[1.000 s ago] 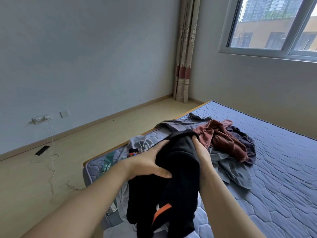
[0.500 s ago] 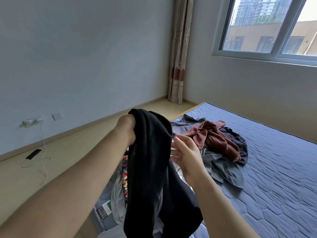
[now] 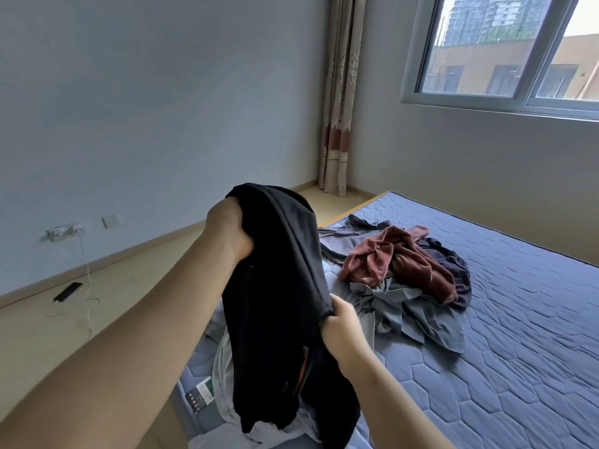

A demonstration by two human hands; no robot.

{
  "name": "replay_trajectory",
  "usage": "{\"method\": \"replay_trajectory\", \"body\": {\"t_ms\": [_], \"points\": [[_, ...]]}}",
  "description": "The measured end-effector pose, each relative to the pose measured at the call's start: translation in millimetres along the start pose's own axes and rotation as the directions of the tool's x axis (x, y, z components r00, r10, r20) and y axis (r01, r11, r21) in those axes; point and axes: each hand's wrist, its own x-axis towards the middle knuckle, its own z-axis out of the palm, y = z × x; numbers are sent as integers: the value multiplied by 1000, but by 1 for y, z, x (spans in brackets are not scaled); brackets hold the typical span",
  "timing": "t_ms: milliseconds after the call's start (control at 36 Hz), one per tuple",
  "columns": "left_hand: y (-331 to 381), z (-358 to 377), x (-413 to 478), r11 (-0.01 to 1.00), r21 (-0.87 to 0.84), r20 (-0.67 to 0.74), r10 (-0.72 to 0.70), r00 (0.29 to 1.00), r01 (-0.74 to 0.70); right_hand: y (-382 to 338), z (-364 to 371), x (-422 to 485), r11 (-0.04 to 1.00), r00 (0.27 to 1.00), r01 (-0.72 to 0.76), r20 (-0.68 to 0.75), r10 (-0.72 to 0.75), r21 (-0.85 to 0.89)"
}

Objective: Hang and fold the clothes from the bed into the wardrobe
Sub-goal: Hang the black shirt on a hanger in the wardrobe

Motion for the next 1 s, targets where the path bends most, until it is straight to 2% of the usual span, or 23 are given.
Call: {"method": "replay_trajectory", "body": {"t_ms": [28,56,111,139,167,222,250,278,333,389,444,500,556,611,694,806,944,1000], "points": [[0,-8,1,995,98,27,28,999,-31,-1,-3,1,997,999,-30,-38,32,72],[2,-13,2,990,124,20,64,998,-66,-3,-7,1,987,997,-46,-60,55,152],[-1,-25,8,923,348,-9,180,984,-166,-11,-13,0,951,997,-26,-65,49,307],[-4,-32,11,819,521,5,278,960,-240,-17,-15,-1,934,997,-8,-66,34,358],[-9,-40,17,665,677,43,394,918,-317,-23,-17,-1,919,998,8,-62,17,393],[-16,-56,22,226,883,234,545,805,-410,-35,-19,-1,896,999,31,-36,-17,442],[-19,-64,23,8,897,365,551,751,-442,-42,-19,-1,900,999,51,-25,-45,433],[-24,-71,24,-144,844,512,506,695,-516,-48,-19,-1,912,997,78,-15,-79,402],[-34,-78,18,-281,684,729,294,618,-673,-59,-18,-1,938,990,137,0,-144,319],[-45,-80,9,-344,614,779,118,616,-711,-67,-17,-1,948,981,180,20,-192,263],[-53,-84,2,-334,626,763,78,641,-705,-72,-16,-1,953,970,226,43,-239,200],[-54,-86,-2,-294,617,785,157,600,-730,-72,-13,-4,958,962,249,83,-262,140],[-52,-85,-11,-169,640,766,212,607,-749,-68,-8,-8,967,965,237,89,-245,91],[-53,-86,-20,-27,693,702,250,666,-720,-61,-3,-11,974,976,213,40,-216,74],[-55,-92,-29,189,738,558,369,743,-648,-46,5,-15,982,981,188,-51,-187,23],[-49,-104,-45,457,692,316,504,804,-559,-26,23,-28,984,992,126,12,-126,-130],[-36,-129,-59,637,604,37,579,815,-480,-10,45,-50,955,990,75,139,-36,-286],[-31,-140,-67,691,554,-48,583,811,-464,-6,54,-58,954,981,45,192,13,-296]]}}
